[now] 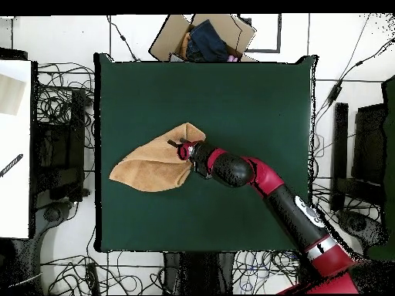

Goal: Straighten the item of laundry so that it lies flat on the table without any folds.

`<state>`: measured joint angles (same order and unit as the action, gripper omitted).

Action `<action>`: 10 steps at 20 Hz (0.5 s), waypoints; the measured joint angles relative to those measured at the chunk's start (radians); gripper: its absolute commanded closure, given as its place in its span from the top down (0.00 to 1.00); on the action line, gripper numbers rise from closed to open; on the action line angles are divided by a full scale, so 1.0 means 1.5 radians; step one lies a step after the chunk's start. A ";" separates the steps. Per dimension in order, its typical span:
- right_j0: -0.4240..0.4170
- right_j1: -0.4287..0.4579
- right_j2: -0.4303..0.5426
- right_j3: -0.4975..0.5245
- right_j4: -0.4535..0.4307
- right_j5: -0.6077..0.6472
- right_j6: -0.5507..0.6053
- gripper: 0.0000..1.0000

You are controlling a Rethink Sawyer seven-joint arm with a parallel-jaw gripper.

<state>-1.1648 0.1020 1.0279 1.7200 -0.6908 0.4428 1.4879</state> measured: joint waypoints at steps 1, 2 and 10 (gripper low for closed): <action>-0.004 0.002 0.000 0.000 -0.003 0.000 0.000 1.00; -0.011 0.005 0.000 0.000 -0.004 0.000 0.000 1.00; -0.020 0.005 0.000 0.000 -0.005 0.000 0.000 1.00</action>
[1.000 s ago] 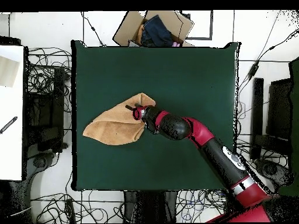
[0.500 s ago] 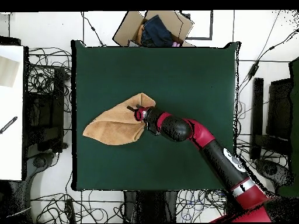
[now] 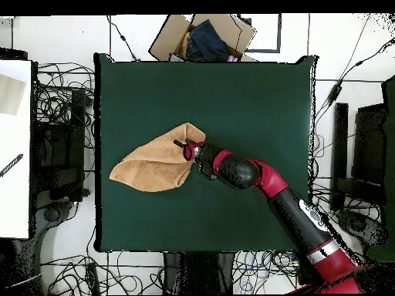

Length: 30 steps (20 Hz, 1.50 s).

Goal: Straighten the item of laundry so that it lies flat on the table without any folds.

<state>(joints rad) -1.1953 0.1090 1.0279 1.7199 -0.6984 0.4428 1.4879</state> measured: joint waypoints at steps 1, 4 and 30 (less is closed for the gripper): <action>0.000 0.000 0.000 0.000 0.000 0.000 0.000 1.00; 0.000 0.000 0.000 0.000 0.000 0.000 0.000 1.00; 0.000 0.001 0.000 0.000 -0.016 -0.007 0.000 1.00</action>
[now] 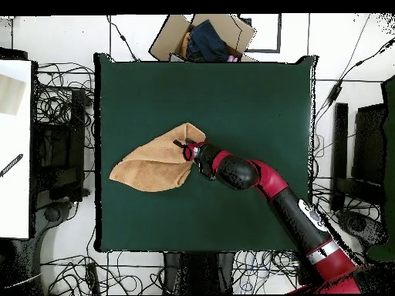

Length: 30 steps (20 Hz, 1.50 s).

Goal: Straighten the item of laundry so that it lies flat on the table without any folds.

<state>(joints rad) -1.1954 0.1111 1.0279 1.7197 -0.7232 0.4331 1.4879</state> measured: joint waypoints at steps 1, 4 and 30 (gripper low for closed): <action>0.000 0.000 0.000 0.000 0.000 0.000 0.000 1.00; 0.000 0.000 0.000 0.000 0.000 0.000 0.000 1.00; -0.019 -0.001 0.000 0.000 0.000 0.029 0.000 1.00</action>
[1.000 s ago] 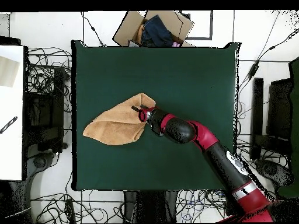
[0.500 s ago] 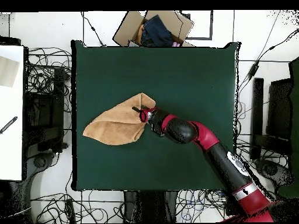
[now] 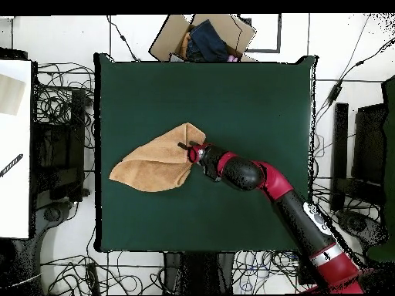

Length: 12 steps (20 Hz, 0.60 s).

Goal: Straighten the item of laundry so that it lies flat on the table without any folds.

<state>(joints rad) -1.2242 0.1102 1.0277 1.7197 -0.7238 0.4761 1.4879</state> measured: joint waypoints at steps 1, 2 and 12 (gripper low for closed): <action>-0.001 0.000 0.000 0.000 0.000 0.000 0.000 1.00; -0.001 0.000 0.000 0.000 0.000 0.001 0.000 1.00; 0.017 -0.010 0.000 0.000 -0.021 -0.005 0.000 1.00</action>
<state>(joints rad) -1.1986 0.0956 1.0279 1.7199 -0.7558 0.4692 1.4879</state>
